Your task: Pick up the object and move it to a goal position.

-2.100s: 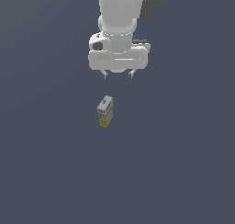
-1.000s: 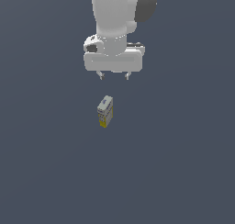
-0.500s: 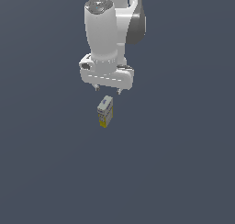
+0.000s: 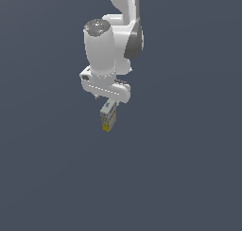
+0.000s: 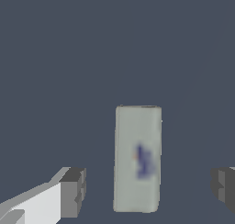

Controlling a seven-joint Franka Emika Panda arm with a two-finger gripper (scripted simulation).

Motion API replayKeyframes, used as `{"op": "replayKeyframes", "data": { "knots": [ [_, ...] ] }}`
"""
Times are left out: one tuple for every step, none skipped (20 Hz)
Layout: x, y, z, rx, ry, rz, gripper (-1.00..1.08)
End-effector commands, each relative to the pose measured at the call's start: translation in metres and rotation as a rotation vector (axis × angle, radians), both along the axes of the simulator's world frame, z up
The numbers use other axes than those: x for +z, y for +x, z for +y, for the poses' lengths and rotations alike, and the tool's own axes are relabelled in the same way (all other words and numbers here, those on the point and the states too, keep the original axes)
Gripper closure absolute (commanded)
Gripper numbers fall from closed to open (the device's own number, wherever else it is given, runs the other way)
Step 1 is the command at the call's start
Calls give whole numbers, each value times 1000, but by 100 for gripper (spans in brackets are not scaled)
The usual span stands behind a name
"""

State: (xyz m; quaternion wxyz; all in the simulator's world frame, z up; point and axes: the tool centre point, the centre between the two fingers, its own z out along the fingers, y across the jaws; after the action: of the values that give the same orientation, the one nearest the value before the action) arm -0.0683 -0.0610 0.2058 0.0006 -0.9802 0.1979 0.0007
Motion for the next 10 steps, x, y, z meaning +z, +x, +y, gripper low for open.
{"op": "replayKeyframes", "data": {
  "knots": [
    [-3, 0, -2, -13, -1, -1, -92],
    [-4, 0, -2, -14, -2, -1, -92],
    [-3, 0, -1, -9, -1, 0, -92],
    [-3, 0, -1, -9, -1, 0, -92],
    [-4, 0, -1, -9, -1, 0, -92],
    [-5, 0, -1, -9, -1, 0, -92],
    [-8, 0, -1, -9, -1, 0, -92],
    [-11, 0, -1, -9, -1, 0, -92],
    [-14, 0, -1, -10, -1, 0, -92],
    [-18, -1, -1, -10, -1, 0, -92]
  ]
}}
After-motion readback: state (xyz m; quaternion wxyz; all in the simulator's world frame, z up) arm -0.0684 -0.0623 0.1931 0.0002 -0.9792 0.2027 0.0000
